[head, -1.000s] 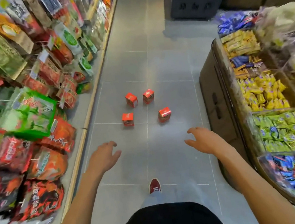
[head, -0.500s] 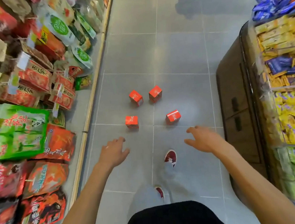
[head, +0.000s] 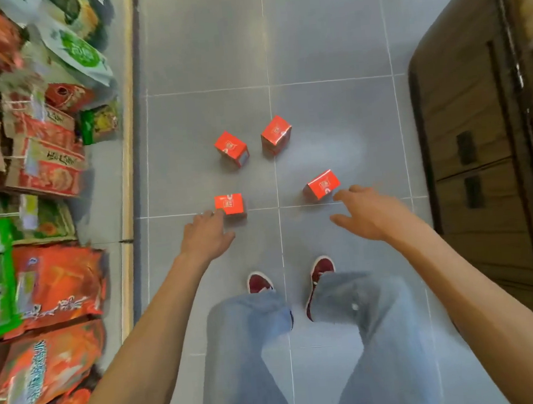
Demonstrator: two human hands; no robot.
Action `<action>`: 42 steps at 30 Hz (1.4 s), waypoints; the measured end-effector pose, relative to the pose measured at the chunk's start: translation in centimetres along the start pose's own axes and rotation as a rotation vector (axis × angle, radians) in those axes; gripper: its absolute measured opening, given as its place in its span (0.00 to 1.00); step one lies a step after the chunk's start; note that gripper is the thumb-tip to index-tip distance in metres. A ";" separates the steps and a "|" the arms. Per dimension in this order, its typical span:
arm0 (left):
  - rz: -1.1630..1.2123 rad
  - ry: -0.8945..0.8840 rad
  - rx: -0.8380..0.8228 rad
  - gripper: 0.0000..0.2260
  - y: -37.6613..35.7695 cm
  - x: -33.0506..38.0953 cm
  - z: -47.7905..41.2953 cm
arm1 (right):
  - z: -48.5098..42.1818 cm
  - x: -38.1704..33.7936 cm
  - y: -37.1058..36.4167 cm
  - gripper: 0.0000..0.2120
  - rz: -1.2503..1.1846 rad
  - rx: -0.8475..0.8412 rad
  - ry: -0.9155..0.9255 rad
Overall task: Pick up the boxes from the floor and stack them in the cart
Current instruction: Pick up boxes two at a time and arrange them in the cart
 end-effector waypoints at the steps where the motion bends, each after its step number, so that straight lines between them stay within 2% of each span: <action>1: 0.002 0.000 -0.005 0.22 -1.4 -0.4 -2.1 | -2.1 0.0 -1.2 0.25 -0.010 0.000 -0.001; 10: -0.093 -0.051 0.024 0.31 -15.4 -3.0 -20.2 | -17.0 2.6 -12.2 0.25 0.012 0.002 0.004; 20: -0.286 -0.129 0.073 0.54 -26.1 -4.2 -34.5 | -27.4 7.4 -19.3 0.25 0.054 0.025 -0.031; 23: -0.264 -0.168 0.093 0.53 -26.5 -4.5 -36.3 | -28.6 8.1 -19.8 0.24 0.040 0.031 -0.031; 30: -0.146 -0.277 0.146 0.38 -25.4 -3.0 -36.7 | -31.5 9.7 -19.2 0.20 -0.019 0.080 -0.015; 33: -0.102 -0.296 0.185 0.38 -23.9 -1.1 -35.8 | -33.0 11.3 -19.5 0.22 0.008 0.090 -0.045; 38: 0.041 -0.293 0.255 0.43 -20.6 2.3 -33.4 | -35.6 12.8 -20.6 0.34 0.172 0.098 0.022; 42: 0.088 -0.330 0.310 0.44 -18.0 4.6 -31.1 | -38.4 14.3 -22.3 0.42 0.350 0.014 0.066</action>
Point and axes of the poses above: each hand's wrist, its own z-axis away from the middle knuckle, its own y-axis out of the back of the hand, x = y × z, the point moved 9 cm from there along -z, towards the middle knuckle, and after that the axes turned 7 degrees about -z, right-handed, at the moved point
